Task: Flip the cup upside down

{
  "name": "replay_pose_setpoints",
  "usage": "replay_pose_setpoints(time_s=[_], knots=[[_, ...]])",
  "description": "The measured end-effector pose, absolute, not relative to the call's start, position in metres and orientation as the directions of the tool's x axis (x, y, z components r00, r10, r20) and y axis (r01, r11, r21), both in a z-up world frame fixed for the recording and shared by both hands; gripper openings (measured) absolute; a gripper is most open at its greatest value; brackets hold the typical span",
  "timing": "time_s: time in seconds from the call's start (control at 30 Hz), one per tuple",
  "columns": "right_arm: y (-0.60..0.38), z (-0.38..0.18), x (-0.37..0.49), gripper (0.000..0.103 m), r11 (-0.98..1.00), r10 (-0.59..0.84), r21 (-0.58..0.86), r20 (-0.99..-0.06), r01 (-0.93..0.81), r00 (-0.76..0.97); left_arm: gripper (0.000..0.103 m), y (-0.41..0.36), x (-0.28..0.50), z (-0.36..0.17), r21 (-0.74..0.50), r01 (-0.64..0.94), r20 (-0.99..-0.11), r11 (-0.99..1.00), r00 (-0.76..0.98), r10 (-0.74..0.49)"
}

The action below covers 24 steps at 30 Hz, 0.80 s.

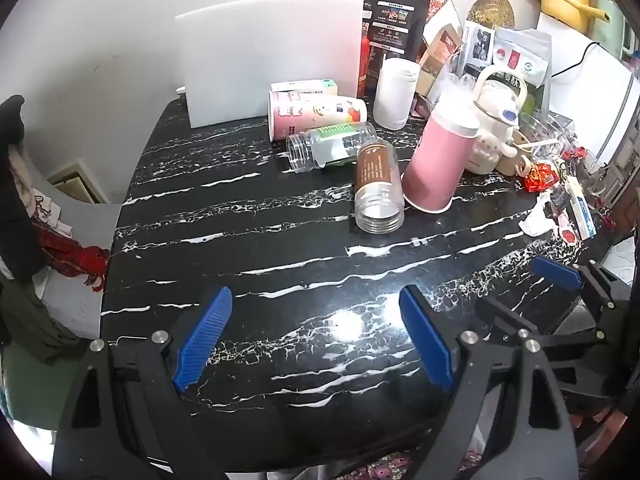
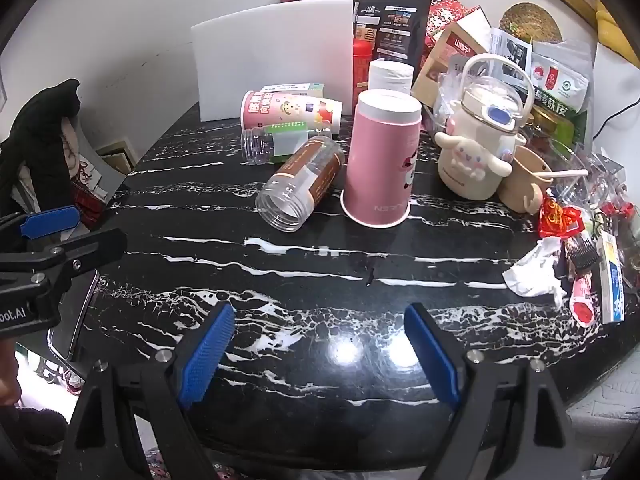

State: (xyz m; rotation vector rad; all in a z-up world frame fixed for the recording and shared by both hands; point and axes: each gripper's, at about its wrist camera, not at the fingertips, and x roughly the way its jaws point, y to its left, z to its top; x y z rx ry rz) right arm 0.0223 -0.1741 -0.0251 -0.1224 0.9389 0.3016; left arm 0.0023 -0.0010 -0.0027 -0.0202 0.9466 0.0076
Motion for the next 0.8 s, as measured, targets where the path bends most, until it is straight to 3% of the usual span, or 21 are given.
replay_pose_setpoints(time_s=[0.8], knots=[[-0.1749,-0.0247,0.0203,0.087,0.951,0.201,0.025,-0.806,-0.308,0.557,0.085,0.0025,-0.0014,-0.0057,-0.030,-0.011,-0.808,0.999,0.589,-0.018]])
